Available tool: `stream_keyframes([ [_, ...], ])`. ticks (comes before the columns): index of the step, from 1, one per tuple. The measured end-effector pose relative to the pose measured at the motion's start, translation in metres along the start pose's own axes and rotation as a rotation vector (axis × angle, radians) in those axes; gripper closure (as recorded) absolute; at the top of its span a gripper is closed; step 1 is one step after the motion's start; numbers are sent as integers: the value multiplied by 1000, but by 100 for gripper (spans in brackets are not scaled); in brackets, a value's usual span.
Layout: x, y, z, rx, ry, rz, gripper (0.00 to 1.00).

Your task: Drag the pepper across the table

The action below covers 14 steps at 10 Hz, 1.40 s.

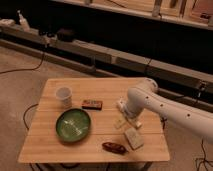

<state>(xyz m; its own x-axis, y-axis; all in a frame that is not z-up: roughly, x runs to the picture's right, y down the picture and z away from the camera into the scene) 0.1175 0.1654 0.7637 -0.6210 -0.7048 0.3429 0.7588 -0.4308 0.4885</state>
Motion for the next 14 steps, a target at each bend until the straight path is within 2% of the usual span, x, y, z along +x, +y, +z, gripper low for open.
stream_keyframes([
  [2,5,-4,-3,10,31,-46,20],
  [4,7,-6,-2,14,31,-62,20],
  [5,6,-11,1,16,13,-95,20],
  [7,4,-43,19,42,-79,-243,20],
  [9,0,-60,28,52,-137,-307,20],
  [11,-5,-73,36,53,-186,-353,20],
  [14,-9,-74,37,51,-197,-353,20],
])
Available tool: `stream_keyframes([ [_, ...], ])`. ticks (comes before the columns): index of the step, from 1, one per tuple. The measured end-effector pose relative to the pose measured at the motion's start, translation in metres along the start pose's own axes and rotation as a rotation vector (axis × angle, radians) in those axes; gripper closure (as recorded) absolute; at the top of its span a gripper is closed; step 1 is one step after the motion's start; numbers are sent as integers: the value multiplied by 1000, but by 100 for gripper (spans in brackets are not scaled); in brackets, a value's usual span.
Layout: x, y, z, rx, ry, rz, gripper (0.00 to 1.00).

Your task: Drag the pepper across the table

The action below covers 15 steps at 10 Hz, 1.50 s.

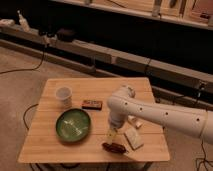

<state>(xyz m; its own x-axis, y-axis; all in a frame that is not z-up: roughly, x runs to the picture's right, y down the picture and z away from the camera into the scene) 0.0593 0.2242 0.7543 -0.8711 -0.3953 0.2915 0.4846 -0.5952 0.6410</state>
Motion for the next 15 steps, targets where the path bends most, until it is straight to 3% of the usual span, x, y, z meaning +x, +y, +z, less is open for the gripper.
stream_keyframes([
  [4,-1,-2,2,-7,-8,-13,20],
  [7,-11,-23,17,-42,-64,-86,20],
  [9,-21,-38,29,-52,-87,-98,20],
  [15,-37,-54,60,-6,-61,-47,20],
])
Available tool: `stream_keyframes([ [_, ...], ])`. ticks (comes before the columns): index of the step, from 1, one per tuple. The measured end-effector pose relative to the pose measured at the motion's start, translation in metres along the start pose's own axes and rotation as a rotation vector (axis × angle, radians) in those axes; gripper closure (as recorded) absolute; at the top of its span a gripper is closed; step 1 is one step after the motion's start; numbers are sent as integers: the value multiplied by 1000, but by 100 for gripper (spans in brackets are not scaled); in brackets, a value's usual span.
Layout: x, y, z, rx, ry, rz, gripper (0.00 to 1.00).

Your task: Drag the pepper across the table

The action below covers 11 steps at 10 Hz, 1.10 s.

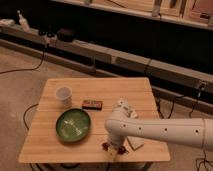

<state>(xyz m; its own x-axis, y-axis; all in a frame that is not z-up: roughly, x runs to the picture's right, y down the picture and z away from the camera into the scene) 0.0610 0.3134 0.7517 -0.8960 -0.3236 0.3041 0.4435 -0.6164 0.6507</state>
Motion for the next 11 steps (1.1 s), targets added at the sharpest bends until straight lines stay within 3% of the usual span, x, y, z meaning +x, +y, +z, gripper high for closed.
stream_keyframes([
  [2,-3,1,8,1,-5,-3,20],
  [5,-2,5,11,-33,-24,-27,23],
  [6,-3,6,10,-47,-33,-27,30],
  [8,0,8,5,-75,-46,-31,55],
  [11,7,8,3,-93,-55,-43,82],
])
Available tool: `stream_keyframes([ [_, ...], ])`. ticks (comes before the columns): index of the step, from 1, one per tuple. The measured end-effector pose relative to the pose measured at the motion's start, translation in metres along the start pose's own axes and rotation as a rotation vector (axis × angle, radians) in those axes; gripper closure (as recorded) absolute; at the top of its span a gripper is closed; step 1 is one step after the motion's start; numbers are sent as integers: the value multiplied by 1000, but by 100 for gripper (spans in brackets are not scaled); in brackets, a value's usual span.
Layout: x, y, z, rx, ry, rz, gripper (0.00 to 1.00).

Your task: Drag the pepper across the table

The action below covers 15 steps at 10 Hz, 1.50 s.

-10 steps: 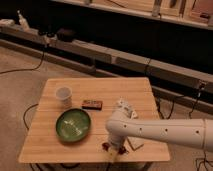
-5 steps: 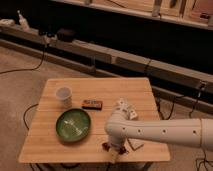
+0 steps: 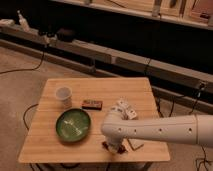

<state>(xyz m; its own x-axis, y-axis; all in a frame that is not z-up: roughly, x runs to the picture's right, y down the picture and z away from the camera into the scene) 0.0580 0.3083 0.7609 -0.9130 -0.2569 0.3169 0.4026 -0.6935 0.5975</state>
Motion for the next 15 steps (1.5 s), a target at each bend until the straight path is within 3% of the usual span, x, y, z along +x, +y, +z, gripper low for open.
stream_keyframes([
  [1,3,0,0,-3,-2,-4,87],
  [3,6,1,-1,-6,1,-5,88],
  [5,14,9,-1,4,34,-6,88],
  [7,20,31,5,30,90,11,88],
  [12,3,99,4,22,134,60,88],
  [15,-11,125,6,46,161,99,88],
])
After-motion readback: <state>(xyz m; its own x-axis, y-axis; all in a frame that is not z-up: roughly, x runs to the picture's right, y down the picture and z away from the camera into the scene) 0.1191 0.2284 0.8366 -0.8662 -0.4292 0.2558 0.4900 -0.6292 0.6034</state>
